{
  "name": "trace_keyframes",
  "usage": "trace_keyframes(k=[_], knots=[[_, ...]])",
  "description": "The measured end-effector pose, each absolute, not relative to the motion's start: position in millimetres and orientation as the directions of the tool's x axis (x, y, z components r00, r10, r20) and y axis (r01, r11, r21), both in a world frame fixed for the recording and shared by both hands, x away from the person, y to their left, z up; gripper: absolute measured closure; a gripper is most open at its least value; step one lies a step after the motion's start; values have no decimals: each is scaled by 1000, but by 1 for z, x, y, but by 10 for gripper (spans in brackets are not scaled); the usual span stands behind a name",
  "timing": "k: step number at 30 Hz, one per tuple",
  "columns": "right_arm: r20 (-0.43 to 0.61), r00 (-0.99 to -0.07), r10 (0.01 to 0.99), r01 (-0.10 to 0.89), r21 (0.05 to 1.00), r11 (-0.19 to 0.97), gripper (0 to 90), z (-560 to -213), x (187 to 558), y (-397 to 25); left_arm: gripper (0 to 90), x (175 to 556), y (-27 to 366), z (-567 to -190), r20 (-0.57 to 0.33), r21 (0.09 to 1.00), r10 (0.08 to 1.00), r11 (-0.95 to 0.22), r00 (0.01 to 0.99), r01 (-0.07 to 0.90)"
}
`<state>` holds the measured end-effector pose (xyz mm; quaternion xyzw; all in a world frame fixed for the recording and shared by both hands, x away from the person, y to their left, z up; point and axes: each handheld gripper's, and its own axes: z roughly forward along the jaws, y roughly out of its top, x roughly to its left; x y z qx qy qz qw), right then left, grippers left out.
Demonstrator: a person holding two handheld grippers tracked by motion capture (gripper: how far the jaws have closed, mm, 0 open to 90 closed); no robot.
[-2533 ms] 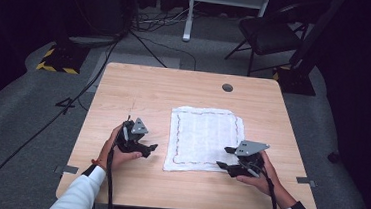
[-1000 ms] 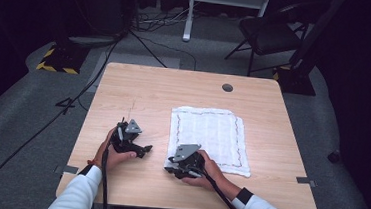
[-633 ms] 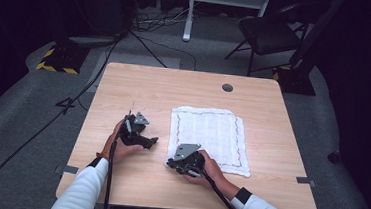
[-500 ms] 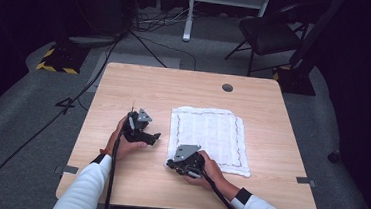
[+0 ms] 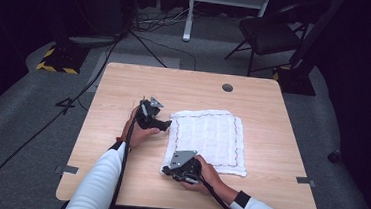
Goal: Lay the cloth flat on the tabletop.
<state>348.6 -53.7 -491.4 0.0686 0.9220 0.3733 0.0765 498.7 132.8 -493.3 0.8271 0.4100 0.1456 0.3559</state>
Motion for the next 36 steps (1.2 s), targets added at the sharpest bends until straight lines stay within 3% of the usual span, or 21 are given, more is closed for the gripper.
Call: trace_keyframes(k=[10, 14, 16, 20, 24, 28, 36], knots=[[-95, -981, 168, 56, 692, 720, 866, -491, 344, -54, 174, 519, 106, -502, -75, 704, 794, -387, 604, 596], [-96, -982, 165, 54, 691, 721, 865, -492, 344, -54, 195, 520, 100, -502, -40, 698, 791, -415, 610, 583], [-98, -981, 165, 53, 689, 723, 865, -492, 343, -54, 243, 519, 99, -502, -46, 709, 786, -408, 616, 575], [-106, -980, 170, 50, 690, 722, 865, -491, 343, -54, 541, 517, 101, -499, -62, 715, 751, -426, 657, 554], [-111, -978, 174, 50, 691, 721, 865, -491, 343, -54, 751, 516, 106, -498, -79, 706, 717, -450, 692, 547], [-126, -977, 172, 36, 698, 715, 867, -489, 343, -54, 831, 517, 113, -496, -59, 700, 715, -468, 697, 540], [-142, -972, 190, 28, 728, 685, 869, -482, 346, -52, 845, 517, 131, -486, -47, 713, 733, -451, 678, 537]])
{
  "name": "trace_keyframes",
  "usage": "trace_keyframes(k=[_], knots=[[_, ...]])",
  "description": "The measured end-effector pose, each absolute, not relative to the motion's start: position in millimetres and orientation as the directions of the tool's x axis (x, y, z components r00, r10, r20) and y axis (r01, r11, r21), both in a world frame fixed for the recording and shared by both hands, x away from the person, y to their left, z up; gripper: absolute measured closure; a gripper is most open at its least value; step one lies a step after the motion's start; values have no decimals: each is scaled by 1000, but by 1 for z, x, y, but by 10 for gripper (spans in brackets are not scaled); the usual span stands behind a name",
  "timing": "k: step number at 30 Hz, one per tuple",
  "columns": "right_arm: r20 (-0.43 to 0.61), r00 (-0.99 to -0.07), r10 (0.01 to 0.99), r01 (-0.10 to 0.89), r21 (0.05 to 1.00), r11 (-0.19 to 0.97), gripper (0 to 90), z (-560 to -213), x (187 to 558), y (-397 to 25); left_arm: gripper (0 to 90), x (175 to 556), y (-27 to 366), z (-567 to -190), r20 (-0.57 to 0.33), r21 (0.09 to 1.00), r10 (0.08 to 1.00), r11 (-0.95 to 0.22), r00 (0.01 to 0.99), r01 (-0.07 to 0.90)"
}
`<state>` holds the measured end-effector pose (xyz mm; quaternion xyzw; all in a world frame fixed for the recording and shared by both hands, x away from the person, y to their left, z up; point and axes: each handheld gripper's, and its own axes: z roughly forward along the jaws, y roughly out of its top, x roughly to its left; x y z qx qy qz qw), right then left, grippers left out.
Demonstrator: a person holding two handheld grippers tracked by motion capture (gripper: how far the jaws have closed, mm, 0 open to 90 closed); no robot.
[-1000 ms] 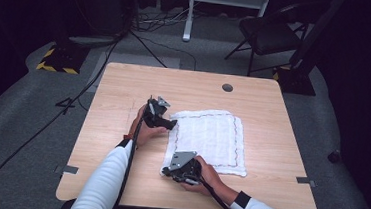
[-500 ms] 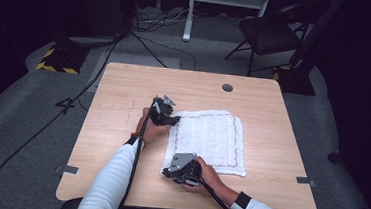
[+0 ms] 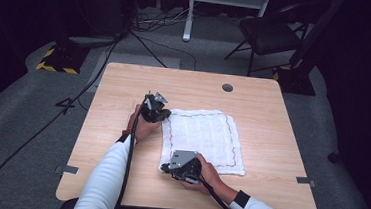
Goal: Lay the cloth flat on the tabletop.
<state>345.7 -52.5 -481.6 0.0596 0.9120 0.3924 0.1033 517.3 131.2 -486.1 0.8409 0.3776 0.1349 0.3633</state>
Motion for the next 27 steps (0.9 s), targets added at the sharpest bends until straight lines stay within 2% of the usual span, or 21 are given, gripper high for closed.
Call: trace_keyframes(k=[18, 23, 27], knots=[[-161, -969, 189, 6, 746, 666, 871, -474, 349, -46, 844, 516, 157, -482, -82, 728, 746, -408, 660, 551], [-159, -970, 181, 0, 752, 659, 871, -472, 349, -46, 844, 514, 159, -482, -46, 721, 747, -435, 663, 540], [-158, -971, 177, -2, 754, 657, 871, -471, 349, -46, 845, 513, 160, -479, -58, 735, 748, -417, 661, 535]])
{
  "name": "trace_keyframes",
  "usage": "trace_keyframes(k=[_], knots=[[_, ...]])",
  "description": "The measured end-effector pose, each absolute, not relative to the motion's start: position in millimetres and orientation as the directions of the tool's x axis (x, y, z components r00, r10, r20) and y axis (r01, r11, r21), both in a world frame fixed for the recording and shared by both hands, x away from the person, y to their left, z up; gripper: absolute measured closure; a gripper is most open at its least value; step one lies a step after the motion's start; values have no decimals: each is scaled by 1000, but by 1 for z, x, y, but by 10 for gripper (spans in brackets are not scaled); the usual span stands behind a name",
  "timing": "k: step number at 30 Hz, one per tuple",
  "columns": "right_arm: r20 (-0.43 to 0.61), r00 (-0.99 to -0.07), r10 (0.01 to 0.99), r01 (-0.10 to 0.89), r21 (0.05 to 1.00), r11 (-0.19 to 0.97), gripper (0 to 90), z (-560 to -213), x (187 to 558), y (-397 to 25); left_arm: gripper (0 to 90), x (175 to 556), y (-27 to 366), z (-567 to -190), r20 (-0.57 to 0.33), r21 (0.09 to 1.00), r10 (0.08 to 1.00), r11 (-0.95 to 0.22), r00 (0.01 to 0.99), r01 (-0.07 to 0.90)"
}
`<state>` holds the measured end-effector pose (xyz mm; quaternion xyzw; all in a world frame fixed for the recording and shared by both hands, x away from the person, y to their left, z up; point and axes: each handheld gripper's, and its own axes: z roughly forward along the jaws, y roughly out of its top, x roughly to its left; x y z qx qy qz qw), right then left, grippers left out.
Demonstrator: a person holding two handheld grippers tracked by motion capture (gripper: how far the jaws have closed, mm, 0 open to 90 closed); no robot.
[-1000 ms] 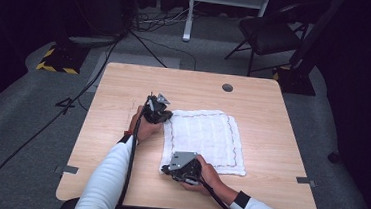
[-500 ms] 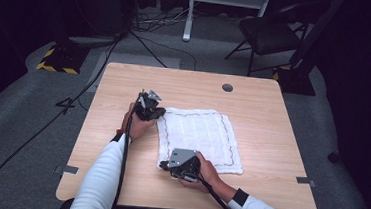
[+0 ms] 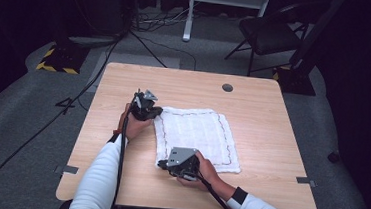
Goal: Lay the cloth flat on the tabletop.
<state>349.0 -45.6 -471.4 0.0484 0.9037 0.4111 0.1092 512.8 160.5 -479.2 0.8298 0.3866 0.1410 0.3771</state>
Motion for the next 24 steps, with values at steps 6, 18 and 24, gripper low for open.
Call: trace_keyframes(k=[6, 18, 24], knots=[[-159, -971, 177, -6, 760, 650, 872, -469, 349, -43, 845, 512, 165, -477, -68, 748, 754, -395, 653, 533], [-169, -971, 172, -18, 763, 647, 871, -467, 349, -39, 846, 512, 171, -476, -58, 745, 764, -395, 642, 537], [-179, -971, 160, -33, 759, 651, 871, -466, 346, -36, 846, 509, 175, -475, -52, 748, 772, -390, 633, 537]])
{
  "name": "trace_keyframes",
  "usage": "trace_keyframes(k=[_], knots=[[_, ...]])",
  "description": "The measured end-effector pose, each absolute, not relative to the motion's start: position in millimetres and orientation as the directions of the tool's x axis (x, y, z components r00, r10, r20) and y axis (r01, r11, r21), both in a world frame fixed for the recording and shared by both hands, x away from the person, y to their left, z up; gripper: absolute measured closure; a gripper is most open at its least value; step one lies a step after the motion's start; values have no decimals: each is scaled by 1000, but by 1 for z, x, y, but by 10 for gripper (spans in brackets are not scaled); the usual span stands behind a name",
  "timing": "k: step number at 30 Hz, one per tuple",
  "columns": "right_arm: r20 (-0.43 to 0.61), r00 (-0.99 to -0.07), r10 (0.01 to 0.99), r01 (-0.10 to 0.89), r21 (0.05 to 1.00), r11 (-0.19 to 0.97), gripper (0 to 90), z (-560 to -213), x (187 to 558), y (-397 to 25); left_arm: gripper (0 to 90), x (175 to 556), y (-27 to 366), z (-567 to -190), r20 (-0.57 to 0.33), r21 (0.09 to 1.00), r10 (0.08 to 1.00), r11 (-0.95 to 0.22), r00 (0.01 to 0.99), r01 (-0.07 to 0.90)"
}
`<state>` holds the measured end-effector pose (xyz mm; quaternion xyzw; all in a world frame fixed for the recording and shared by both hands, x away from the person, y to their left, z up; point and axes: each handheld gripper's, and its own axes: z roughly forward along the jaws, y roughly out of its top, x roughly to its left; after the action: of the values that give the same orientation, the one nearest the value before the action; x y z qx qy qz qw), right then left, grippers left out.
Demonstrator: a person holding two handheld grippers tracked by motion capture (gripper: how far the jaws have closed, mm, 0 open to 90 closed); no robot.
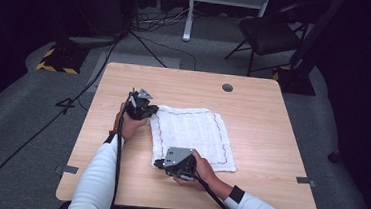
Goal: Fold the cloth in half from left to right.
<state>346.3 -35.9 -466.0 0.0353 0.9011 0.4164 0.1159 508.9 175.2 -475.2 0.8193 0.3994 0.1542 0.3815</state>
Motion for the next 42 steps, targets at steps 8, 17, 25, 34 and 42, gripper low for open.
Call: trace_keyframes(k=[8, 17, 25, 34, 42], knots=[[-184, -969, 164, -35, 763, 646, 871, -464, 347, -37, 846, 510, 176, -474, -49, 747, 769, -396, 638, 535], [-206, -962, 180, -46, 769, 638, 871, -458, 346, -42, 845, 510, 171, -469, -34, 759, 768, -397, 639, 517], [-198, -950, 241, -14, 799, 601, 871, -444, 349, -63, 845, 514, 155, -457, -9, 777, 765, -400, 644, 485], [-201, -924, 326, 24, 819, 573, 871, -432, 353, -99, 844, 524, 123, -444, 33, 775, 746, -439, 665, 454], [-199, -902, 384, 61, 821, 567, 871, -430, 358, -131, 843, 533, 99, -442, 46, 768, 732, -461, 680, 444]])
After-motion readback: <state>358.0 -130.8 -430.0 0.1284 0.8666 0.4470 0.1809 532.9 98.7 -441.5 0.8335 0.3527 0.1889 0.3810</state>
